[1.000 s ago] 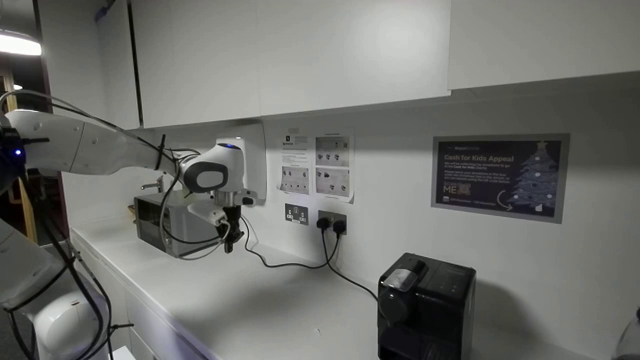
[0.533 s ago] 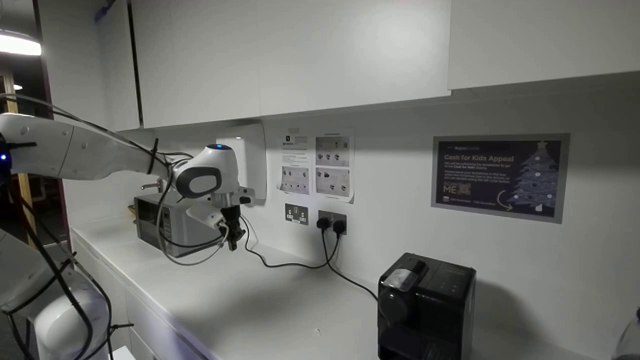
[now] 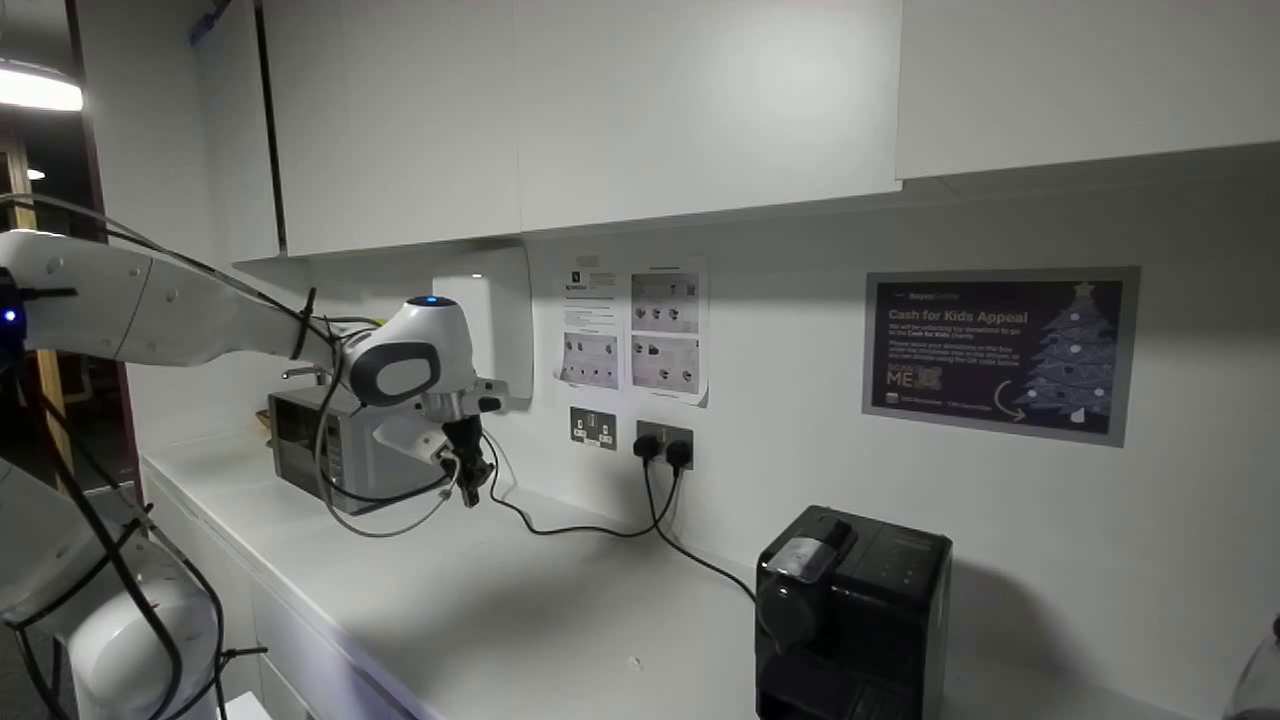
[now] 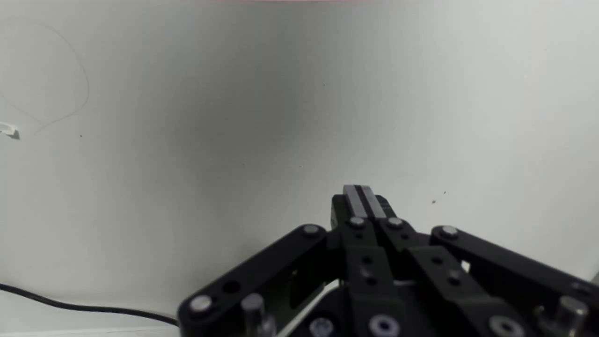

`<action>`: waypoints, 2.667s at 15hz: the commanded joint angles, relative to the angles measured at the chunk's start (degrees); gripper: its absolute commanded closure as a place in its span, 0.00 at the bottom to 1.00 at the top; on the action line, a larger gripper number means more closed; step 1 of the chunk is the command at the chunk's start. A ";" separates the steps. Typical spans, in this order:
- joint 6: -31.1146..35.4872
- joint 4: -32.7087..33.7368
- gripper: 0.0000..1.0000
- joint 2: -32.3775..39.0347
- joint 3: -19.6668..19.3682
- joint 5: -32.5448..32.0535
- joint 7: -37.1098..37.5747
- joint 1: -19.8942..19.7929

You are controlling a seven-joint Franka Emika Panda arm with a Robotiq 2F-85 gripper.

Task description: Press the switches on the bottom right socket.

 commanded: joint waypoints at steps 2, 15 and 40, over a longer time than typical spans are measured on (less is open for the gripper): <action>1.06 -1.23 1.00 -0.95 1.60 -4.12 0.76 -1.29; 0.30 -0.63 0.01 0.08 1.98 -6.57 1.87 -1.26; -0.28 -1.06 0.00 11.10 9.71 -19.03 19.88 -4.61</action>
